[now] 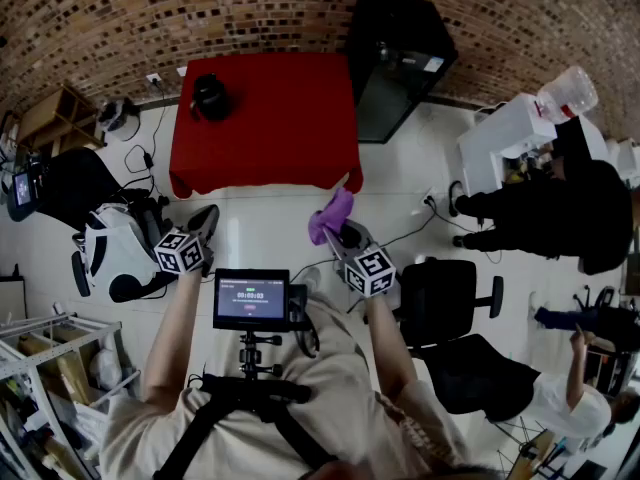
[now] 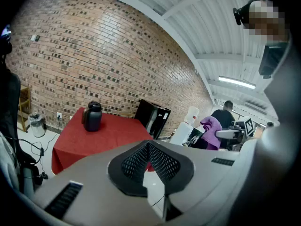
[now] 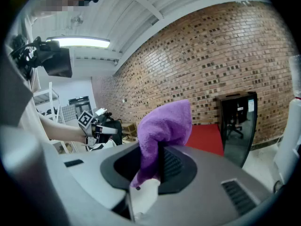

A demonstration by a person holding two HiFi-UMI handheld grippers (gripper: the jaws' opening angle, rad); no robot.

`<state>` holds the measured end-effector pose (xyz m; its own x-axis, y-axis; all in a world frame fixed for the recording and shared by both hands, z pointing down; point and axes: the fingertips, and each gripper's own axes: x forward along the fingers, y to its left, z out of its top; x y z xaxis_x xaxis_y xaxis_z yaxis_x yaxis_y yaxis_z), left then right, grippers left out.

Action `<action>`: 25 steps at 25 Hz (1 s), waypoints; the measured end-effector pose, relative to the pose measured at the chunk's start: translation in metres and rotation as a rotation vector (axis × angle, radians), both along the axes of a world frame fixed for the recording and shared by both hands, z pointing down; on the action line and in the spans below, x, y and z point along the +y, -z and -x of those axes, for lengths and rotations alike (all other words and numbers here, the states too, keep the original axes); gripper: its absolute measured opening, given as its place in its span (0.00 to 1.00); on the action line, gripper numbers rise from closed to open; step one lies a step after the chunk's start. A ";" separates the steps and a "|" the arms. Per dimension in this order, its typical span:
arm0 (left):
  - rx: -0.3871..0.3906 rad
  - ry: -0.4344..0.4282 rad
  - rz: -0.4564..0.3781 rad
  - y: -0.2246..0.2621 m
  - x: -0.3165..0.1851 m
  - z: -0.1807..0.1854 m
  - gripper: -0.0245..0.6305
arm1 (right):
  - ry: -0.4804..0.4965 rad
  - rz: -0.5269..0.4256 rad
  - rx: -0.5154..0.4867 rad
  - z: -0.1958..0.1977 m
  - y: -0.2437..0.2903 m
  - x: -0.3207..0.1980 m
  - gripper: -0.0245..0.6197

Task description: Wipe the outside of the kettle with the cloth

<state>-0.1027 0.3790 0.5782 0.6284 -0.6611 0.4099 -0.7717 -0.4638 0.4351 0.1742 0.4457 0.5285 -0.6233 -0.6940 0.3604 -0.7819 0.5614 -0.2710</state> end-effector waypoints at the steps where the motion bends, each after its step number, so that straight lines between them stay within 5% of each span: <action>1: 0.001 0.005 -0.001 0.000 0.001 -0.003 0.04 | 0.002 0.000 0.001 -0.004 0.000 0.001 0.19; 13: -0.017 0.066 -0.014 -0.003 0.018 -0.045 0.04 | 0.041 0.002 0.026 -0.056 -0.006 0.015 0.19; 25: 0.000 0.121 -0.002 -0.012 0.012 -0.023 0.04 | 0.052 0.030 0.045 -0.050 -0.021 0.005 0.19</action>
<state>-0.0800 0.3911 0.5897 0.5439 -0.7332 0.4080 -0.8221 -0.3681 0.4343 0.2246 0.4504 0.5491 -0.6410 -0.6496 0.4088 -0.7636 0.5939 -0.2535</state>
